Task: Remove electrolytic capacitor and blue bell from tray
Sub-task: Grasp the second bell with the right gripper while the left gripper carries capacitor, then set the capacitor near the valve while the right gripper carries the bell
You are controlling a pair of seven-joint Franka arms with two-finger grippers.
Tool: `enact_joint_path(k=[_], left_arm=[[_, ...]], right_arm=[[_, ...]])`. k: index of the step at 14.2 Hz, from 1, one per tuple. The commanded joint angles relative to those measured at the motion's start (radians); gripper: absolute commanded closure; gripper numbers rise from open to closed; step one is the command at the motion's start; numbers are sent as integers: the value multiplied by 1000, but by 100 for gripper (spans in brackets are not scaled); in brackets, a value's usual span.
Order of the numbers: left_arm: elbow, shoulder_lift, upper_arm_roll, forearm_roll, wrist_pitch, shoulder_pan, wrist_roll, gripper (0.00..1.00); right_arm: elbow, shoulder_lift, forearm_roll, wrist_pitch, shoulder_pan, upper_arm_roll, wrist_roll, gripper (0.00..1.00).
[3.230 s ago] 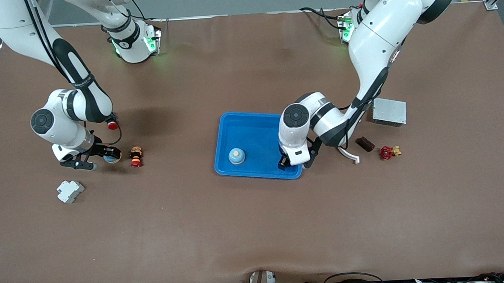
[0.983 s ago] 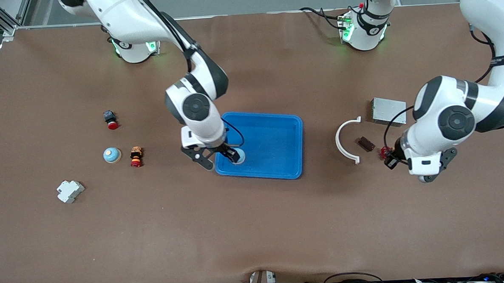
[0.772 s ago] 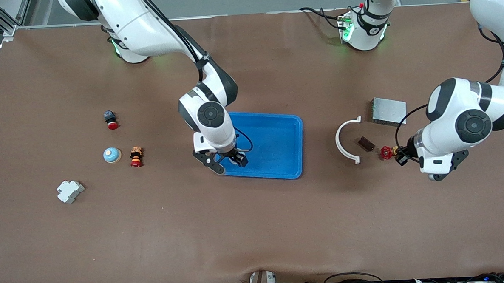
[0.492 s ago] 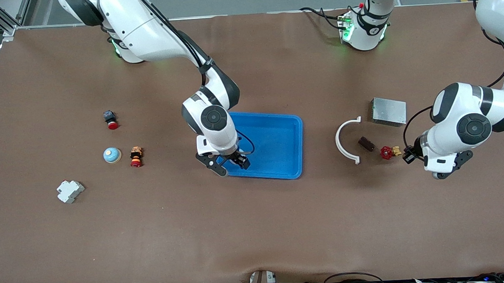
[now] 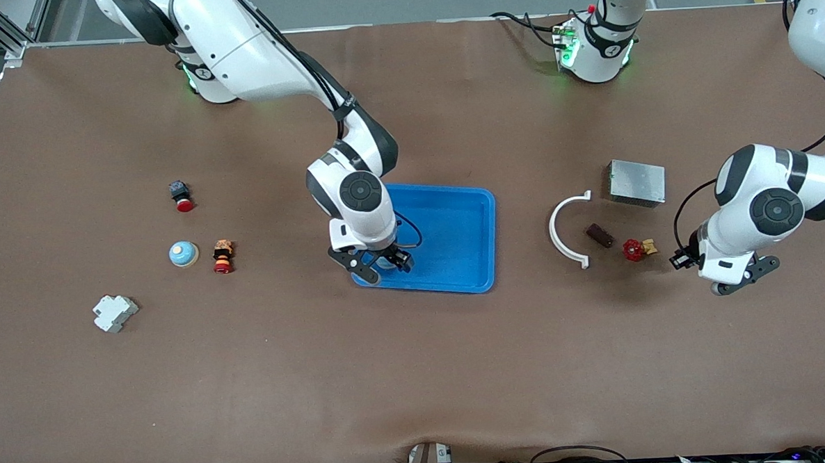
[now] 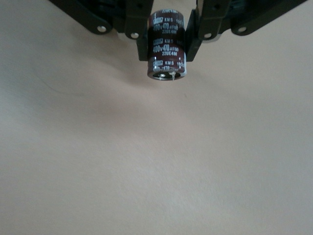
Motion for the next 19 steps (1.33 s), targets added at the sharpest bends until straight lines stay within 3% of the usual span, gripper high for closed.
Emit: enact_joint_path(k=[1,4,5,9,10,13,15,19], left_arm=[[-8,35,-9,61,54,50,86,100],[-42,32,-5,64,79,73,128,100],[-63,32,-5,64,114,92,152,100],[-74,49,25,137,193,113,193,100],[-74,50,25,137,193,109,189,100],[-71,55,21,136,193,101,185,0],[-62,44,5,133,189,96,189,0],[-2,3,-121,119,72,104,199,0]], right_arm=[[19,14,-24,-3,17,-11,28,0],[19,13,-22,-3,17,-11,39,1],[19,14,-22,-3,17,-11,45,14],[19,13,-21,-3,17,-11,48,98],[19,13,-21,-3,17,-11,61,100],[22,10,-22,-7,17,-11,97,100],[26,3,-19,-21,19,-10,95,100],[55,-44,-2,-171,24,4,89,100]])
